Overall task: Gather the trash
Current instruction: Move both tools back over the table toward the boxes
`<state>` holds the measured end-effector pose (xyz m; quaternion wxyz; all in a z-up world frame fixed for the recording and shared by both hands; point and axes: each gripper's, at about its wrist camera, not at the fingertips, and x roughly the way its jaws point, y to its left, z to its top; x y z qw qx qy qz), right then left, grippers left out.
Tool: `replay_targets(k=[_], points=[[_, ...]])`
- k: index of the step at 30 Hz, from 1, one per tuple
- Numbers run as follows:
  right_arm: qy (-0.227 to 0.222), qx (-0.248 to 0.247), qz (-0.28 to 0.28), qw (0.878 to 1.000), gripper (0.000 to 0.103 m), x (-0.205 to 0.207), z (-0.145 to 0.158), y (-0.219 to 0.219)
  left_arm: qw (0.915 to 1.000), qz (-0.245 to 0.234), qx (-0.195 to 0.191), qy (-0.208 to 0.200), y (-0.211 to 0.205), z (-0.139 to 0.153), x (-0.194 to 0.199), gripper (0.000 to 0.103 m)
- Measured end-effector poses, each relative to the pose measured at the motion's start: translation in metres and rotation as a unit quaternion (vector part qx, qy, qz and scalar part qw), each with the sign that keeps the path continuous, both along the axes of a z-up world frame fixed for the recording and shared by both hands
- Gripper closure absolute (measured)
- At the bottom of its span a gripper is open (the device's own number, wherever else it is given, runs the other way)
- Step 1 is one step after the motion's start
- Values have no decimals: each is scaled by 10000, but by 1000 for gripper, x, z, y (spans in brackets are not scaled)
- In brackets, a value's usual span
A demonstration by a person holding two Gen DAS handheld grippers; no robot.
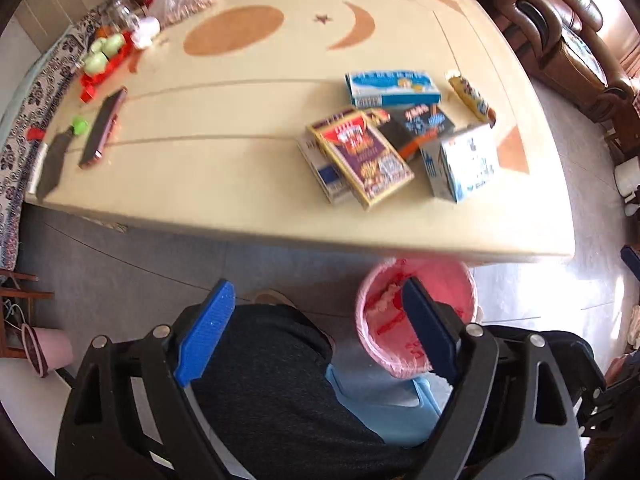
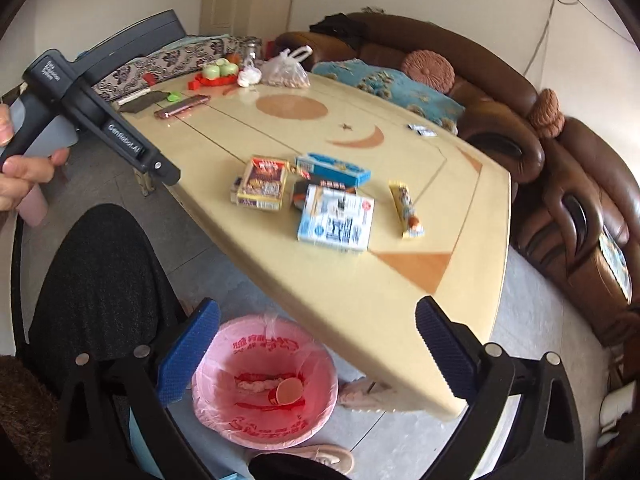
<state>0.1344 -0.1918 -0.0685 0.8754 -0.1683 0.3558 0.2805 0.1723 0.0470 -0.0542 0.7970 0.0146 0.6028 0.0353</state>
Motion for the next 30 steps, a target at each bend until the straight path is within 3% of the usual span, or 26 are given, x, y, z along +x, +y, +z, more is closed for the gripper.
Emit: replay_targets(k=[4, 8, 13, 23, 30], points=[[-175, 41, 544, 9984, 7, 19, 41, -3, 9990, -148, -364, 227, -6, 29, 19, 15], [-375, -68, 868, 9955, 7, 40, 68, -7, 9997, -70, -179, 176, -13, 44, 37, 15], [-551, -171, 1164, 9915, 7, 70, 81, -16, 9993, 64, -182, 318, -26, 45, 54, 15], [-420, -410, 1770, 9825, 7, 106, 47, -10, 9953, 315, -442, 804, -37, 7, 102, 15], [-333, -578, 2159, 9741, 7, 114, 30, -4, 9938, 490, -429, 902, -39, -5, 121, 15]])
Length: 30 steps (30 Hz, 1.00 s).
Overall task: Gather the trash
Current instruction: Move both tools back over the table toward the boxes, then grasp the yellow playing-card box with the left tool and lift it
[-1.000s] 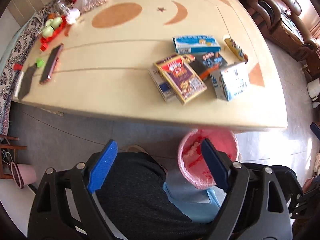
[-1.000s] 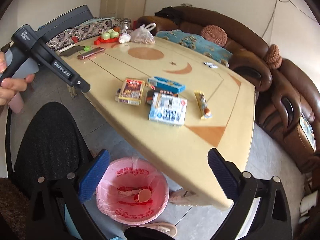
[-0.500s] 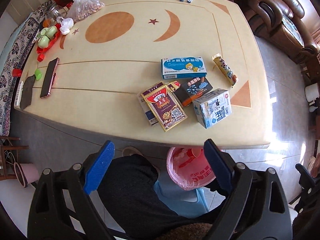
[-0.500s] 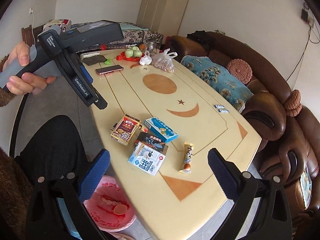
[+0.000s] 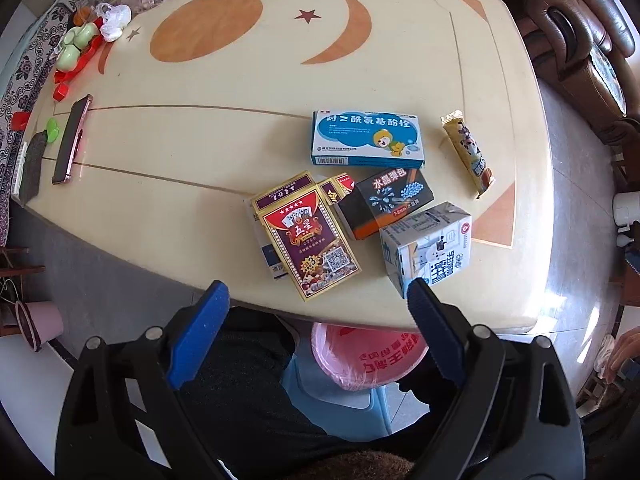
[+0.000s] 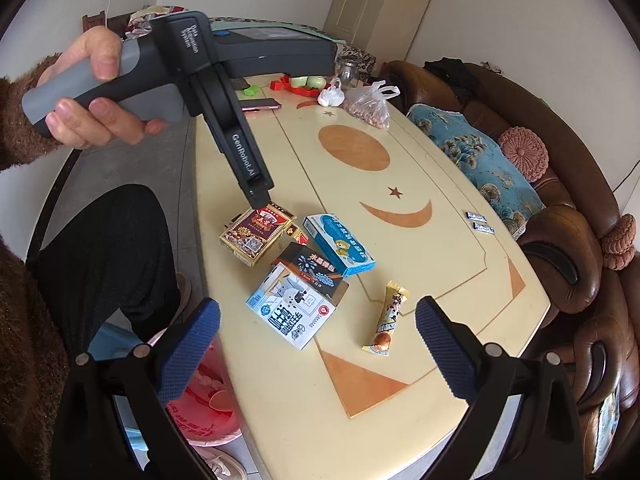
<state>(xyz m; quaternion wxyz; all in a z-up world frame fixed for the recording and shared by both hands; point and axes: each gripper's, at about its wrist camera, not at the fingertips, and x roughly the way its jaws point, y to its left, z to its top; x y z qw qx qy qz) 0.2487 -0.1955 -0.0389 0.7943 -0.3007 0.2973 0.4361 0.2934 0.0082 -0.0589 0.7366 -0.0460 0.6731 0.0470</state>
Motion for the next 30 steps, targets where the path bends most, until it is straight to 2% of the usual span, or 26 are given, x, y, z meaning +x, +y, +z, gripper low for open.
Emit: replay_targets(k=[3, 6, 10, 20, 30], points=[[65, -58, 142, 9999, 7, 3, -11, 3, 10000, 18, -24, 60, -2, -9, 7, 15], [114, -79, 261, 9996, 7, 6, -24, 6, 9994, 83, -256, 205, -2, -22, 13, 15], [-1, -263, 407, 9988, 7, 5, -43, 13, 9991, 208, -228, 287, 2, -37, 20, 15], [53, -593, 768, 9953, 7, 10, -84, 30, 9969, 465, -231, 587, 15, -74, 36, 15], [-627, -1134, 1267, 9834, 7, 8, -108, 55, 9952, 547, -275, 769, 26, -95, 48, 15]])
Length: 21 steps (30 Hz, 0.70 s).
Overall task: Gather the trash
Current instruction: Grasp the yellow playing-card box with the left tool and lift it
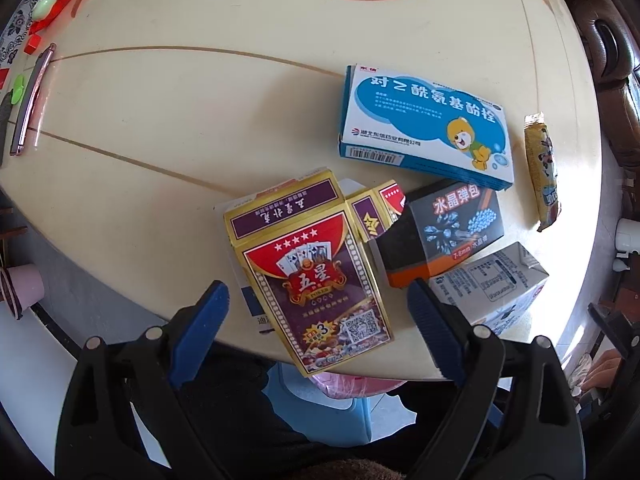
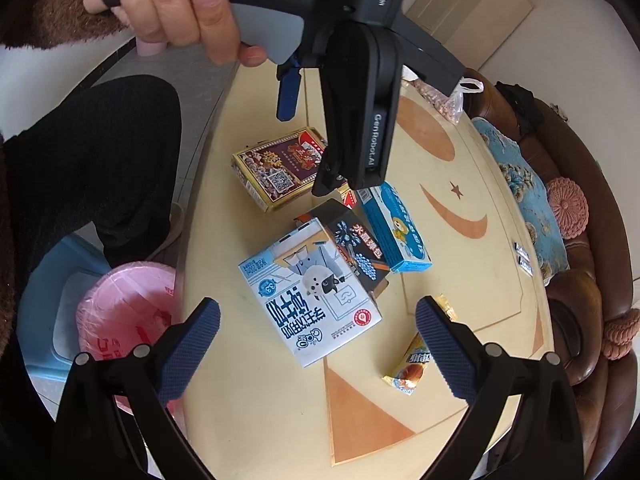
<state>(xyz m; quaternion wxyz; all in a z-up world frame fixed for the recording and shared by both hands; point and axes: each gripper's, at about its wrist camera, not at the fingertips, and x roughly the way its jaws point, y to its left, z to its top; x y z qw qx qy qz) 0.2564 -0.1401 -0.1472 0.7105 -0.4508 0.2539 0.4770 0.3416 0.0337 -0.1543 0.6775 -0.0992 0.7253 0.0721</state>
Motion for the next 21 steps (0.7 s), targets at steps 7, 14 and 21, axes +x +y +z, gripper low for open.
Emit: replay_targets(k=[7, 14, 21], points=[[-371, -430, 296, 9979, 7, -2, -26, 17, 10000, 43, -19, 63, 7, -9, 7, 15], [-730, -574, 496, 9944, 8, -6, -44, 25, 9999, 99, -68, 86, 19, -16, 19, 15], [-735, -765, 508, 9931, 14, -2, -59, 33, 9999, 84, -59, 121, 27, -28, 19, 15]])
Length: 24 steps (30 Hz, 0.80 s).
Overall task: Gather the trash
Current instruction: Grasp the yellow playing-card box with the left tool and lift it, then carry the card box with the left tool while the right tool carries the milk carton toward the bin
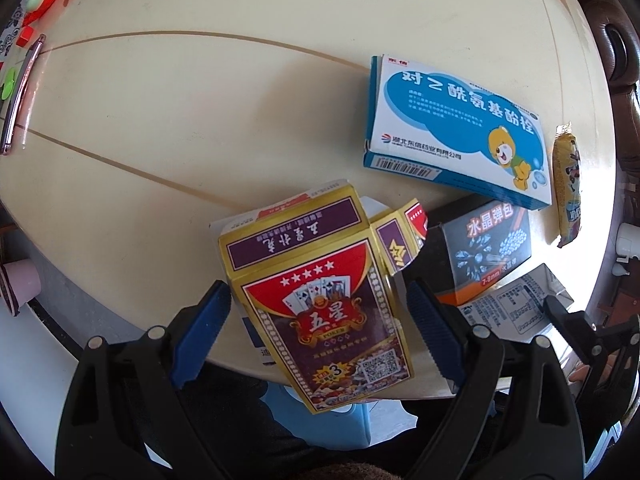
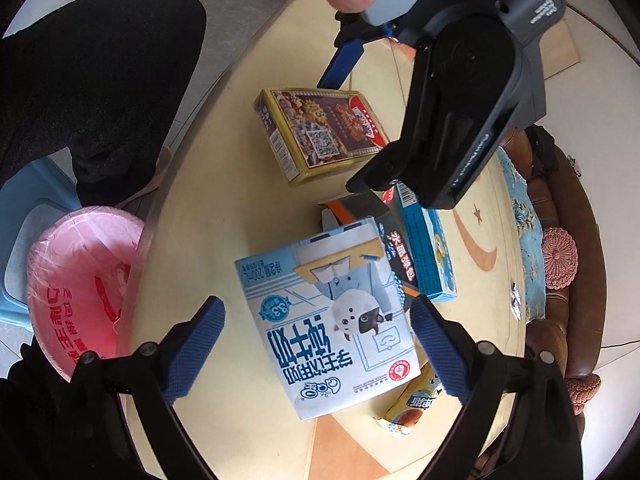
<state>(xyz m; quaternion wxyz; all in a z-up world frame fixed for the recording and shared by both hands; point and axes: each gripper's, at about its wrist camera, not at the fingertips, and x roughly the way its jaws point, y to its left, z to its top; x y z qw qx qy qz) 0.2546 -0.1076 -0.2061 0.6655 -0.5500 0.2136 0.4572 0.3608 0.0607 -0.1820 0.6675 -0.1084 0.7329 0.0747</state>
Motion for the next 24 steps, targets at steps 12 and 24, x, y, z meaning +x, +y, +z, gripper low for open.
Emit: replay_targets(k=[12, 24], points=[[522, 254, -818, 9950, 22, 21, 3, 4, 10000, 0, 26, 80, 2, -11, -4, 25], [931, 723, -2090, 9708, 27, 29, 16, -10, 9998, -96, -62, -137, 3, 1, -14, 31]])
